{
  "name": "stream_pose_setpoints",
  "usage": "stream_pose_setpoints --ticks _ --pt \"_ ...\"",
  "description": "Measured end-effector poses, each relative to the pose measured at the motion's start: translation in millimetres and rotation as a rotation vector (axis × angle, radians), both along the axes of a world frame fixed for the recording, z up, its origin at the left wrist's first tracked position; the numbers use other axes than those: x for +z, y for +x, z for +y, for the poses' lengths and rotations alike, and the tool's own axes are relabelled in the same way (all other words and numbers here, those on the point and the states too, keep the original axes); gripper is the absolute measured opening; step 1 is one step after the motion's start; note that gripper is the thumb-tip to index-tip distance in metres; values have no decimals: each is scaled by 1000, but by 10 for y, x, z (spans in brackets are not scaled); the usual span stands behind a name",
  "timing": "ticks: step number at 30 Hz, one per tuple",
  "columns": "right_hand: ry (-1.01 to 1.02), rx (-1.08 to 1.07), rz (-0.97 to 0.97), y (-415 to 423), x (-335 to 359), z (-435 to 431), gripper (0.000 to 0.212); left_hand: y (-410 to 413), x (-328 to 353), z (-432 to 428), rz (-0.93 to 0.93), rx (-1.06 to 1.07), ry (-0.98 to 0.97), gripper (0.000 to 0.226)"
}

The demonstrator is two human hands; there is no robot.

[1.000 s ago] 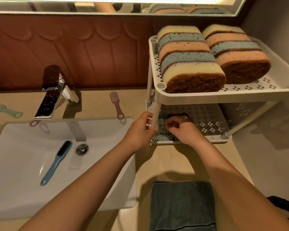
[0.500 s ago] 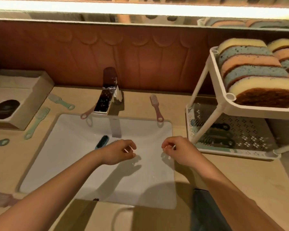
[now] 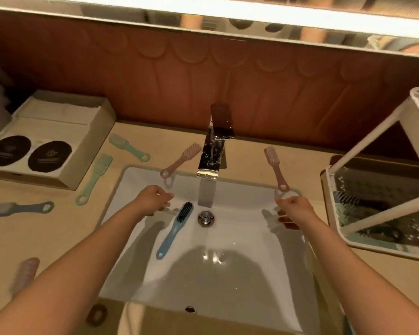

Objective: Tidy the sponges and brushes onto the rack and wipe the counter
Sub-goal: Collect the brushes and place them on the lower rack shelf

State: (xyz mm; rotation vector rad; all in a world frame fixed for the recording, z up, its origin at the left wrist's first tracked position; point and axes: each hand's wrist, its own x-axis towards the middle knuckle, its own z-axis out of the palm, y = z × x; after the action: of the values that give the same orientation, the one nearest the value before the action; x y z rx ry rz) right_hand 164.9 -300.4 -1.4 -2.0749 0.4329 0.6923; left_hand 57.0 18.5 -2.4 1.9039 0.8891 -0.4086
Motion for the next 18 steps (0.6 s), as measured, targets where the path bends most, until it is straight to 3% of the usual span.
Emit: stream_pose_setpoints --ticks 4,9,18 --pt "-12 -120 10 36 -114 106 40 159 -97 193 -22 164 -56 57" --pt "16 -266 10 166 -133 210 47 374 -115 263 -97 315 -337 18" --pt "147 -476 -2 194 -163 335 28 392 -154 328 -158 429 -492 18"
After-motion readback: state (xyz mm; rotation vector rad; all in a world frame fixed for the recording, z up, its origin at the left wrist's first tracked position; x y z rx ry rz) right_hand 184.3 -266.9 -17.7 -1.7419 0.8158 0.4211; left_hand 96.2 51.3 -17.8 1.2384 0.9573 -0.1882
